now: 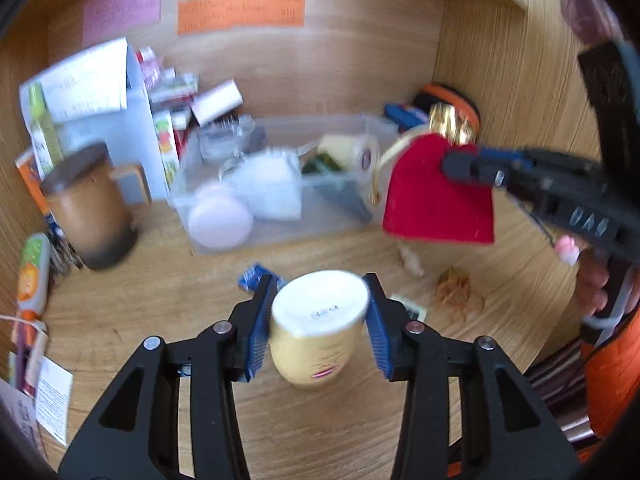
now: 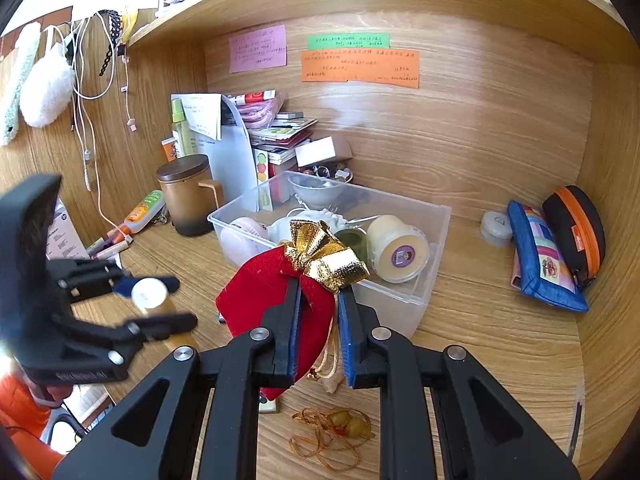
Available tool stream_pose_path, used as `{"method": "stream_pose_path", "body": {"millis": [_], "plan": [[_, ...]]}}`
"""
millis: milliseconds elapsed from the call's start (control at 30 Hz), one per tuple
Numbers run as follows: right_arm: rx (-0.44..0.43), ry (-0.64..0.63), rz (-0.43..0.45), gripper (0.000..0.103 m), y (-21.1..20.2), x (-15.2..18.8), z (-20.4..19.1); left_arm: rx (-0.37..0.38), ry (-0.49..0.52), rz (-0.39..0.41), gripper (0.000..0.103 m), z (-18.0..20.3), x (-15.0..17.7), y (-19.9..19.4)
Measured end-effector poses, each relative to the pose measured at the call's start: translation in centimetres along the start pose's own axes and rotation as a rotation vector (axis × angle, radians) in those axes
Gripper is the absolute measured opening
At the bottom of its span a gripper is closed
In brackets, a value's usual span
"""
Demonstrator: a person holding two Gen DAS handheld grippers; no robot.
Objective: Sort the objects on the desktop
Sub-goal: 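Carry sunscreen tube with left gripper while right lowers red pouch into bin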
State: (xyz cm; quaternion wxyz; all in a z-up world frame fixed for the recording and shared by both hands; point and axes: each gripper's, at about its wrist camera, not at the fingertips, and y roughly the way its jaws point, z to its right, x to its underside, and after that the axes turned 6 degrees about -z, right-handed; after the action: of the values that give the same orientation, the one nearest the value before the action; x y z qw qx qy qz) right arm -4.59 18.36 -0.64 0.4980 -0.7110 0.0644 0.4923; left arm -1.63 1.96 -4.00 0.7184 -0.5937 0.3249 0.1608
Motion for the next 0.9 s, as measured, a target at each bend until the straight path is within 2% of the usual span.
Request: {"method": "stream_pose_path", "body": {"millis": [133,233,500,667,800,900], "plan": [[0.003,-0.006,-0.012,0.015,0.4,0.0,-0.3,-0.006,-0.032,-0.053,0.031,-0.6,0.7,2.2],[0.009,-0.012,-0.023,0.015,0.7,-0.1,-0.4,-0.013,-0.044,-0.04,0.026,-0.9,0.8,2.1],[0.005,-0.01,-0.018,0.015,1.1,-1.1,-0.3,-0.001,-0.064,0.014,0.026,-2.4,-0.9,0.4],[0.009,-0.016,-0.011,0.015,1.5,-2.2,-0.3,-0.006,-0.07,0.045,0.026,-3.6,-3.0,-0.5],[0.01,-0.015,-0.001,0.015,1.8,-3.4,0.1,0.03,-0.083,0.064,0.026,-4.8,-5.1,-1.3],[0.009,-0.013,0.005,0.015,2.2,-4.3,0.5,0.024,-0.077,0.08,0.026,-5.1,-6.6,-1.7]]}}
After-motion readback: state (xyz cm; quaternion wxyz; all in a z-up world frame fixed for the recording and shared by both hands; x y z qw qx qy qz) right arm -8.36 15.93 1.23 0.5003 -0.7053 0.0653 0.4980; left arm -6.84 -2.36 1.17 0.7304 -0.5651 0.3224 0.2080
